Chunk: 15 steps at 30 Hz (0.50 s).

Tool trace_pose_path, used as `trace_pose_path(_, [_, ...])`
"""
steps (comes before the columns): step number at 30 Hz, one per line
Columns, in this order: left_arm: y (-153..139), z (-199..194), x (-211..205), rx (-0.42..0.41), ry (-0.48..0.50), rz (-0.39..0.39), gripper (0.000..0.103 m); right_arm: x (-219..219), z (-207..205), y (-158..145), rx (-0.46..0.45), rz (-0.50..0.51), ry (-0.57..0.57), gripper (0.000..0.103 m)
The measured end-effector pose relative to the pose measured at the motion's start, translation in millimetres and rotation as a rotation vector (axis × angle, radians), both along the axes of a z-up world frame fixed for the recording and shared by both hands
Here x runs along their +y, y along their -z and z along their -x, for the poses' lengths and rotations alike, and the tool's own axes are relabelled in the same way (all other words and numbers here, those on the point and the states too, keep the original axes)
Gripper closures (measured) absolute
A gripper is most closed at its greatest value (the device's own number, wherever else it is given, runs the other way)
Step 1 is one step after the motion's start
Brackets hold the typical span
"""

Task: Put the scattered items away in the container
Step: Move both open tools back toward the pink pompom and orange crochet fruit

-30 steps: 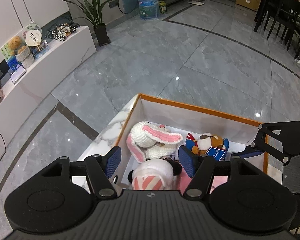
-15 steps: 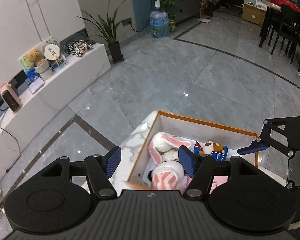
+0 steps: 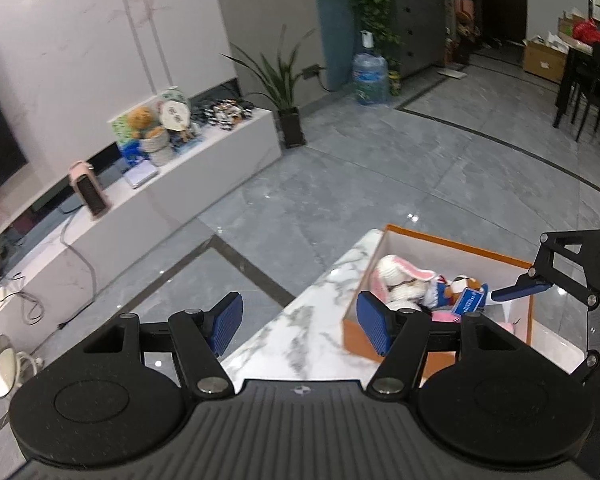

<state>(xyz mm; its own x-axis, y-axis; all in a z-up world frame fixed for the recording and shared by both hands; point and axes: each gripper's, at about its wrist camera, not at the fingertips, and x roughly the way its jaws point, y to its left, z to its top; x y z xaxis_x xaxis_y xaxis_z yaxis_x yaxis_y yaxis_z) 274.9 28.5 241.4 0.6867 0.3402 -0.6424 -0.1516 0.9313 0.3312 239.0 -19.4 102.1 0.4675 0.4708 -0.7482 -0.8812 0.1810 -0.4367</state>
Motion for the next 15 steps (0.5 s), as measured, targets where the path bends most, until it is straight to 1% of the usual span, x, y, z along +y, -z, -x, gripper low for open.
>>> trace_pose_path(7, [-25.0, 67.1, 29.1, -0.039, -0.08, -0.015, 0.029, 29.8, 54.9, -10.2, -0.044, 0.001, -0.077, 0.019])
trace_pose_path(11, [-31.9, 108.1, 51.3, -0.042, -0.132, -0.023, 0.029, 48.9, 84.4, -11.5, -0.056, -0.008, -0.122, 0.018])
trace_pose_path(15, [-34.7, 144.7, 75.7, -0.048, -0.192, -0.019, 0.029, 68.2, 107.2, -5.8, -0.057, -0.003, -0.162, 0.018])
